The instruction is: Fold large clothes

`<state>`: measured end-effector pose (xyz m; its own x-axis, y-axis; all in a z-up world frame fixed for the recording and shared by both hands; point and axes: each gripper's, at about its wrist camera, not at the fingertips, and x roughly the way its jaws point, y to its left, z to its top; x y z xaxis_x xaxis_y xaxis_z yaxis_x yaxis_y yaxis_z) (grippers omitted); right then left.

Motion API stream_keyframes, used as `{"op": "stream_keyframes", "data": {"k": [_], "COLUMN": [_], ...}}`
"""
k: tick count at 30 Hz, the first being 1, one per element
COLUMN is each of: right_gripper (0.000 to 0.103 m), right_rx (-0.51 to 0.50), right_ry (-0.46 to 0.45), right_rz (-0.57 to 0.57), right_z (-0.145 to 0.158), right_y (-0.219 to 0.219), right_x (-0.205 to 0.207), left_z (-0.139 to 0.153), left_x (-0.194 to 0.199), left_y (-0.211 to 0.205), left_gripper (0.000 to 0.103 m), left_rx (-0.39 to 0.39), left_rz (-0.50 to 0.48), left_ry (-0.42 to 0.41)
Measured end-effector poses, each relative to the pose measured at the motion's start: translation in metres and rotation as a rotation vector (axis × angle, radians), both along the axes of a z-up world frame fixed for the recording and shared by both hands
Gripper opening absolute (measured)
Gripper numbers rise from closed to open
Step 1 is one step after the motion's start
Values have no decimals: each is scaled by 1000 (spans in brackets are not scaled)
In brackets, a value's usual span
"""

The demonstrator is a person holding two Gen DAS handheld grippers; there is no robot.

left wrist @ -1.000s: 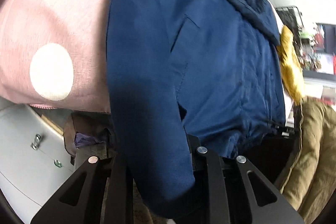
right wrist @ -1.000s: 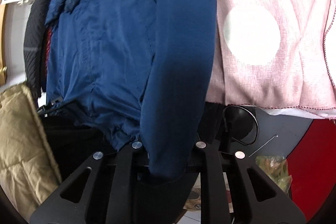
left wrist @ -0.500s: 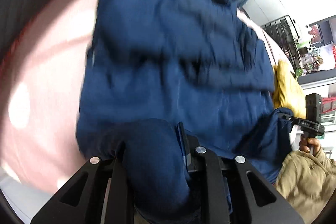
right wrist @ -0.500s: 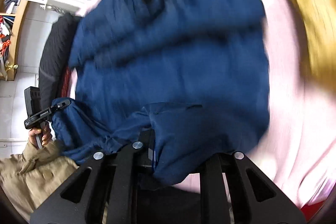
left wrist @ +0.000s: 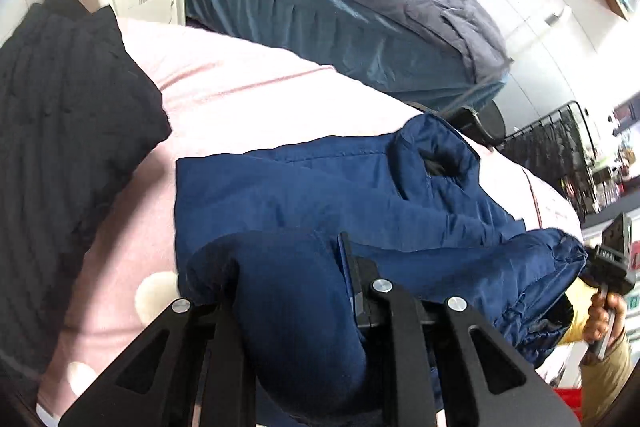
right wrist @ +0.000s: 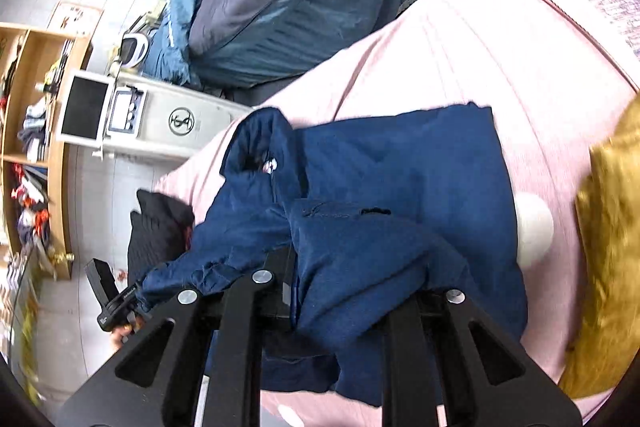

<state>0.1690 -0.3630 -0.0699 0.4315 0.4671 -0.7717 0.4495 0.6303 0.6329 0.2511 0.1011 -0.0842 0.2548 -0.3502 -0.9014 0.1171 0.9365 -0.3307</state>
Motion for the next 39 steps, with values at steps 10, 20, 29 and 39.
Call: {"op": "stream_keyframes", "data": {"k": [10,20,29,39], "right_gripper": [18,49,72,72], "right_rx": [152,467,518,55], "right_ry": [122,175,87,47], "right_rz": [-83,-203,-224,-41], "right_z": [-65,-88,-49,5], "right_y": [-14,-46,-59,-31], "right_x": [-1,5,-2,-14], "left_z": [-45,-10,1,98], "left_x": [15,30,22,-4], "left_y": [22,62,82,43], "left_gripper": [29,51,69,96], "left_rx": [-141,-452,-619,0], "left_rz": [90,174,235,11], "left_ry": [183,289,336,-109]}}
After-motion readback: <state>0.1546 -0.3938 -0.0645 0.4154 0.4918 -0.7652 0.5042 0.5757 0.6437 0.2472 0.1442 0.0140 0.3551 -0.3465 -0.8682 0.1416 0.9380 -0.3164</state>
